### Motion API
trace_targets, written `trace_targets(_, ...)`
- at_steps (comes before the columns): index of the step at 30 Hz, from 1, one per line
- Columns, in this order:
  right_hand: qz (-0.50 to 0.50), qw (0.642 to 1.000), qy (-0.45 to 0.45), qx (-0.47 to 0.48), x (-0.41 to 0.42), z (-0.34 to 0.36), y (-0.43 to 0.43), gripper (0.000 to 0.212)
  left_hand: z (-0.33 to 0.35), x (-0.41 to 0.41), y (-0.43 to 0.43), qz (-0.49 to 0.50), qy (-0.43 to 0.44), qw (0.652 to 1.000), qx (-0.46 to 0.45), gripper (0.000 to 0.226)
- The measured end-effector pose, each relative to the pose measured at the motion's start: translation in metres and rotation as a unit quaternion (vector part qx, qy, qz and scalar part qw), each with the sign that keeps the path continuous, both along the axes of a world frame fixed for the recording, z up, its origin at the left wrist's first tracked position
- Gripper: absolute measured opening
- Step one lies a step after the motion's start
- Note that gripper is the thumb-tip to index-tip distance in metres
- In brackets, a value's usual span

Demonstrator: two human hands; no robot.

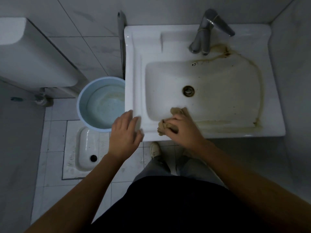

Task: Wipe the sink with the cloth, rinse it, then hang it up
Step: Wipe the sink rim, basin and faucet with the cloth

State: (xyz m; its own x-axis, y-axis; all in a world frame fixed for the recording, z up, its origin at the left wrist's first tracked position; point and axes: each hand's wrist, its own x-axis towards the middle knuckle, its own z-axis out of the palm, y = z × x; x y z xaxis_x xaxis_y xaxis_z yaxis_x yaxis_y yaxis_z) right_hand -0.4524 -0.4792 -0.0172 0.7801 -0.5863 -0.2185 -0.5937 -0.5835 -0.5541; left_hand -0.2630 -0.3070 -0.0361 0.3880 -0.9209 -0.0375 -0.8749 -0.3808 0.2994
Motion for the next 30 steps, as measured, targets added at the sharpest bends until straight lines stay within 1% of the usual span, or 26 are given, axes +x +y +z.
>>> trace_targets(2, -0.027, 0.998, 0.020, -0.056, -0.029, 0.000, -0.018, 0.044, -0.001, -0.008, -0.015, -0.031, 0.005, 0.999, -0.011, 0.044)
trace_targets(4, -0.067, 0.994, 0.040, -0.080, -0.059, -0.004, -0.033, 0.047, -0.003, -0.016, -0.029, -0.055, 0.011, 0.998, -0.012, 0.039)
trace_targets(7, -0.129, 0.985, 0.078, -0.078, -0.093, -0.009, -0.050, 0.031, -0.007, -0.030, -0.039, -0.076, 0.015, 0.997, 0.003, 0.035)
trace_targets(8, -0.136, 0.985, 0.077, -0.071, -0.098, -0.010, -0.053, 0.026, -0.009, -0.034, -0.039, -0.077, 0.017, 0.997, 0.010, 0.036)
trace_targets(10, -0.131, 0.988, 0.053, -0.061, -0.101, -0.011, -0.051, 0.023, -0.013, -0.039, -0.036, -0.070, 0.019, 0.997, 0.013, 0.037)
trace_targets(12, -0.119, 0.989, 0.046, -0.073, -0.093, -0.009, -0.041, 0.024, -0.015, -0.040, -0.035, -0.065, 0.021, 0.998, 0.009, 0.038)
trace_targets(14, -0.100, 0.990, 0.046, -0.089, -0.076, -0.005, -0.026, 0.028, -0.016, -0.039, -0.035, -0.065, 0.020, 0.998, 0.004, 0.038)
trace_targets(17, -0.053, 0.994, 0.051, -0.082, -0.042, 0.000, 0.001, 0.037, -0.018, -0.038, -0.035, -0.070, 0.012, 0.997, 0.009, 0.040)
trace_targets(21, -0.012, 0.995, 0.050, -0.084, -0.021, -0.003, 0.012, 0.039, -0.022, -0.040, -0.035, -0.061, 0.010, 0.998, 0.026, 0.040)
trace_targets(25, -0.011, 0.993, 0.058, -0.105, -0.061, -0.004, -0.019, 0.038, -0.020, -0.039, -0.035, -0.063, 0.010, 0.998, 0.019, 0.042)
trace_targets(30, -0.102, 0.981, 0.104, -0.130, -0.152, -0.005, -0.069, 0.036, -0.021, -0.040, -0.034, -0.062, 0.013, 0.998, 0.008, 0.041)
